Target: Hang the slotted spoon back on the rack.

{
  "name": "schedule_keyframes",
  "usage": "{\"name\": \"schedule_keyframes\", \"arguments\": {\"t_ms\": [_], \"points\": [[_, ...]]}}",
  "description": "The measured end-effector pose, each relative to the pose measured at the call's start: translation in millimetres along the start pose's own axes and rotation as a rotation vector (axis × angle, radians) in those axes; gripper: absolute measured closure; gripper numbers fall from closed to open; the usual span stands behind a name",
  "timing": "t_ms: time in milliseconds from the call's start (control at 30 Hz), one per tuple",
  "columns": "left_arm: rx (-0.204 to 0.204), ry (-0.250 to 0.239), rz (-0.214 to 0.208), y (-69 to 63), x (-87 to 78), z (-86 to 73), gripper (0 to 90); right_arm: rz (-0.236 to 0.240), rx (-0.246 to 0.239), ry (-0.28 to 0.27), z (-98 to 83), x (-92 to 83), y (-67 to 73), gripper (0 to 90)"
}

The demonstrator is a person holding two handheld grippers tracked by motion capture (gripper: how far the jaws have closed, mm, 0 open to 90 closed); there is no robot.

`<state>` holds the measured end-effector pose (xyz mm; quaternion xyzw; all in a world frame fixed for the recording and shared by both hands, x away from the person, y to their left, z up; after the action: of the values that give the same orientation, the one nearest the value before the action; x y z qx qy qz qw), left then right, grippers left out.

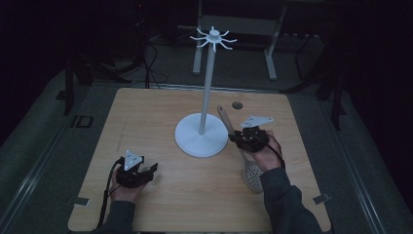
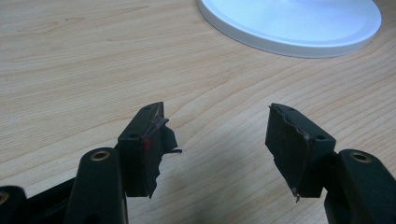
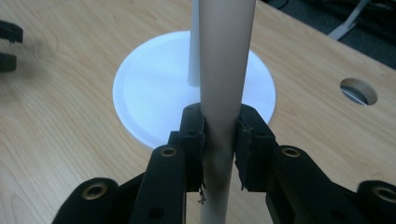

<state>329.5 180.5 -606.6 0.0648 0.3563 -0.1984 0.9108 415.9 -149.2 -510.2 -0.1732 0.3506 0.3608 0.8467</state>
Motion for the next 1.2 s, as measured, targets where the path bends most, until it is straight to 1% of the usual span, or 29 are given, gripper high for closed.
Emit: {"name": "schedule_keyframes", "arguments": {"t_ms": [67, 100, 200, 233, 300, 367, 533, 800, 900, 1033, 1067, 1200], "points": [[-0.001, 0.000, 0.000, 0.2, -0.1, 0.0, 38.3, -0.002, -0.001, -0.007, 1.3, -1.3, -0.5, 74.2], [-0.002, -0.003, 0.000, 0.2, -0.3, 0.2, 38.3, -0.006, 0.003, -0.022, 4.3, -4.0, -1.4, 74.2], [-0.002, -0.002, 0.000, 0.2, -0.3, 0.2, 38.3, -0.011, 0.006, -0.045, 9.2, -7.7, -2.2, 74.2], [-0.002, -0.002, 0.000, 0.2, -0.2, 0.2, 38.3, -0.011, 0.006, -0.045, 9.2, -7.7, -2.2, 74.2], [-0.003, -0.004, 0.001, 0.4, -0.4, 0.4, 38.3, -0.015, 0.004, -0.070, 14.3, -11.1, -2.4, 74.2], [-0.004, -0.005, 0.001, 0.5, -0.3, 0.5, 38.3, -0.018, 0.006, -0.084, 17.6, -13.0, -2.2, 74.2], [-0.003, -0.003, 0.001, 0.6, -0.7, 0.4, 38.3, -0.017, 0.007, -0.102, 23.9, -16.2, -1.0, 74.2], [-0.006, -0.005, 0.000, 0.5, -0.8, 0.5, 38.2, -0.020, 0.005, -0.147, 37.4, -23.1, 1.6, 74.3], [-0.006, -0.005, 0.000, 0.5, -0.9, 0.5, 38.2, -0.022, 0.004, -0.152, 39.9, -24.2, 2.2, 74.3], [-0.004, -0.005, 0.001, 0.7, -1.0, 0.5, 38.2, -0.028, 0.009, -0.168, 45.7, -26.9, 3.1, 74.3], [-0.004, -0.005, 0.001, 0.7, -0.9, 0.5, 38.2, -0.030, 0.008, -0.181, 49.3, -28.7, 3.8, 74.3], [-0.005, -0.004, 0.000, 0.9, -1.1, 0.5, 38.2, -0.035, 0.006, -0.190, 54.4, -31.0, 4.4, 74.4]]}}
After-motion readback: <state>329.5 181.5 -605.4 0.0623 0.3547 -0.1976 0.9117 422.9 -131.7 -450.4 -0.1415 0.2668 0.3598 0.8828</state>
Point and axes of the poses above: each handheld gripper's, and its own axes: x roughly forward along the jaws, z roughly out of its top, y roughly to its left, the point moved 7 cm from there along x, roughly forward along the jaws, and after that the axes turned 7 degrees about y, right-handed, at the moved point
